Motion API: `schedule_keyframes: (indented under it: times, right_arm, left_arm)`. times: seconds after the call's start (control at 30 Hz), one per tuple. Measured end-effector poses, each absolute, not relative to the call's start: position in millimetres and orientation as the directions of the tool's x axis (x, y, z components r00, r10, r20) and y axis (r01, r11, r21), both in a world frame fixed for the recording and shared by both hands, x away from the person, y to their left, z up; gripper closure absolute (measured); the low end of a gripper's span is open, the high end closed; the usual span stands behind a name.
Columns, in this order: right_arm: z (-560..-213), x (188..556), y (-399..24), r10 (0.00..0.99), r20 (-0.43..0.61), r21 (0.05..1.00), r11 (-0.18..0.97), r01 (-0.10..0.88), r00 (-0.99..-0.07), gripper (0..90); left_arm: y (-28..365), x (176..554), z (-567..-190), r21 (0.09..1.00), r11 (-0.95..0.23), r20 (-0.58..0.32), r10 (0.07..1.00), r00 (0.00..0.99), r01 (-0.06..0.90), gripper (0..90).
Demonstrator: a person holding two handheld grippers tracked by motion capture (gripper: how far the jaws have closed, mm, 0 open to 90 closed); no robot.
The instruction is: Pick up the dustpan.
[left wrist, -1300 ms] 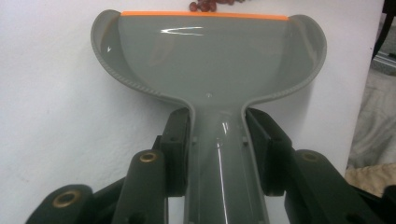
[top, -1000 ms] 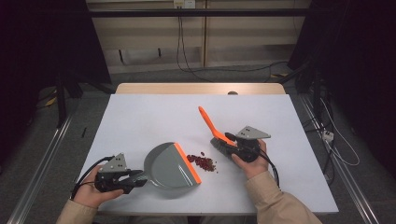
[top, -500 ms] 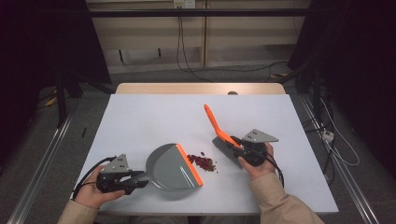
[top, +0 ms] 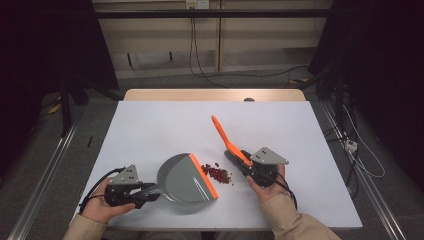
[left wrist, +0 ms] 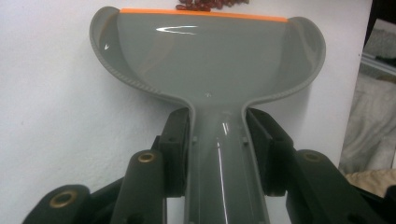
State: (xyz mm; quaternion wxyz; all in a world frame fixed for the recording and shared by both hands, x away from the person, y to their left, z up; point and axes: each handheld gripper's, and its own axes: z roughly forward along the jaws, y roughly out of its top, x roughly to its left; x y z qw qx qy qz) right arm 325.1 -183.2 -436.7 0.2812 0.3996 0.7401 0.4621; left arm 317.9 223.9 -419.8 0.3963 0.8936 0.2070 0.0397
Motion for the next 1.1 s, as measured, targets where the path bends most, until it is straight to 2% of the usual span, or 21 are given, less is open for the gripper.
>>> schedule_keyframes:
  times: [0.17, 0.27, 0.43, 0.67, 0.83, 0.97, 1.1]
  right_arm:
    - [-436, 328, -182, 0.844, -0.060, 0.902, 0.275, 0.334, -0.532, 70.0]
    - [-435, 329, -183, 0.846, -0.033, 0.897, 0.260, 0.357, -0.533, 69.7]
    - [-435, 330, -183, 0.846, -0.032, 0.892, 0.264, 0.366, -0.533, 70.5]
    - [-435, 331, -184, 0.847, -0.010, 0.891, 0.249, 0.380, -0.532, 70.6]
    - [-434, 331, -182, 0.853, -0.017, 0.888, 0.253, 0.384, -0.521, 70.9]
    - [-434, 328, -179, 0.858, -0.022, 0.886, 0.255, 0.387, -0.514, 71.0]
    - [-436, 325, -175, 0.868, -0.006, 0.891, 0.229, 0.391, -0.496, 71.0]
  left_arm:
    - [224, 318, -421, 0.722, -0.603, -0.098, 0.395, 0.913, 0.339, 59.5]
    - [225, 318, -420, 0.731, -0.590, -0.107, 0.396, 0.912, 0.342, 57.6]
    - [226, 319, -419, 0.740, -0.578, -0.116, 0.393, 0.912, 0.344, 62.6]
    - [226, 317, -421, 0.734, -0.586, -0.102, 0.407, 0.908, 0.345, 46.2]
    - [225, 316, -427, 0.704, -0.618, -0.085, 0.416, 0.905, 0.350, 40.6]
    - [225, 317, -429, 0.697, -0.623, -0.088, 0.419, 0.904, 0.356, 40.8]
    - [223, 317, -431, 0.687, -0.635, -0.086, 0.412, 0.907, 0.353, 44.7]
